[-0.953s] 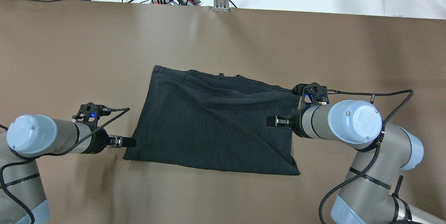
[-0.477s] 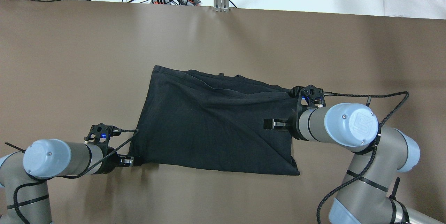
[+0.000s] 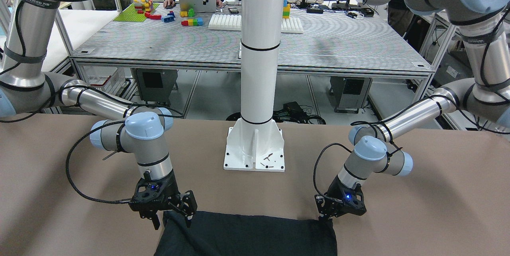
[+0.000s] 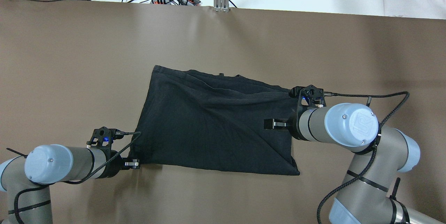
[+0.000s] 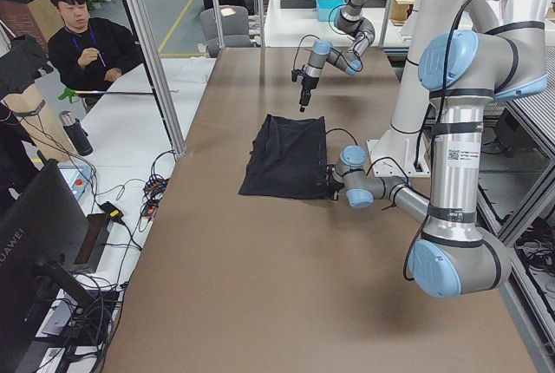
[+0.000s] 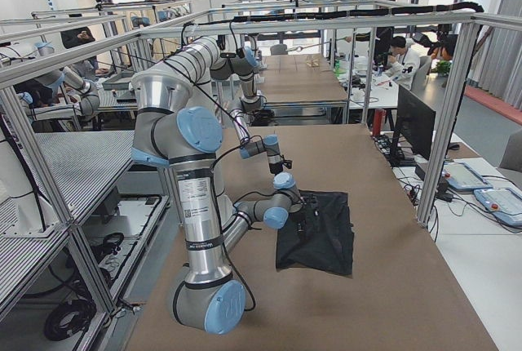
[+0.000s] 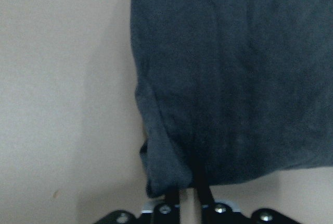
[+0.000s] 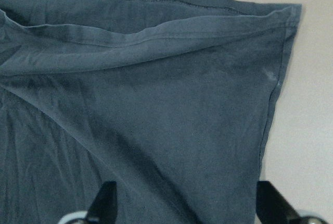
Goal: Fold clothes
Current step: 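Lower the hem onto the shirt and release with the left gripper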
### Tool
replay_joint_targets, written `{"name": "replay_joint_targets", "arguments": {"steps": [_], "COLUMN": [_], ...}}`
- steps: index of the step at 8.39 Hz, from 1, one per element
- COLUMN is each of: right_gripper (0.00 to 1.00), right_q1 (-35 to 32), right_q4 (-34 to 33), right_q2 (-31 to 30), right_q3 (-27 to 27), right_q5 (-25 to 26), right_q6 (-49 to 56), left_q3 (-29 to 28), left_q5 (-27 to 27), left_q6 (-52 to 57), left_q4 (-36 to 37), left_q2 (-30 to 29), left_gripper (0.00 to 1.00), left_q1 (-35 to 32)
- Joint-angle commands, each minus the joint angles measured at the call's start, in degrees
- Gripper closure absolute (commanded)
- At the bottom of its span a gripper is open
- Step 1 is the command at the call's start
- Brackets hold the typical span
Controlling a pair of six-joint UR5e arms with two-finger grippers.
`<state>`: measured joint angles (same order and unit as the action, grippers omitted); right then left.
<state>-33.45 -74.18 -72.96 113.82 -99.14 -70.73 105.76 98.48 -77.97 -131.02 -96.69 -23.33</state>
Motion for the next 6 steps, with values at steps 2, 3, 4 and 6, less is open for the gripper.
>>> {"name": "replay_joint_targets", "arguments": {"steps": [2, 3, 4, 6], "right_gripper": [0.06, 0.06, 0.06, 0.06], "right_q1": [0.1, 0.1, 0.2, 0.9], "right_q4": [0.0, 0.0, 0.0, 0.0], "right_q2": [-0.2, -0.2, -0.2, -0.2], "right_q3": [0.0, 0.0, -0.1, 0.0], "right_q5": [0.0, 0.0, 0.0, 0.9], "right_q6": [0.0, 0.0, -0.3, -0.5], "left_q3": [-0.6, -2.8, -7.6, -25.1], "left_q5": [3.8, 4.4, 4.6, 7.7], "left_q6": [6.6, 11.2, 13.9, 19.6], "left_q4": [0.6, 0.7, 0.6, 0.5], "left_q2": [0.1, -0.2, -2.9, -18.1], "left_gripper": [1.00, 1.00, 1.00, 1.00], "left_q1": [-10.0, -13.5, -17.1, -25.3]}}
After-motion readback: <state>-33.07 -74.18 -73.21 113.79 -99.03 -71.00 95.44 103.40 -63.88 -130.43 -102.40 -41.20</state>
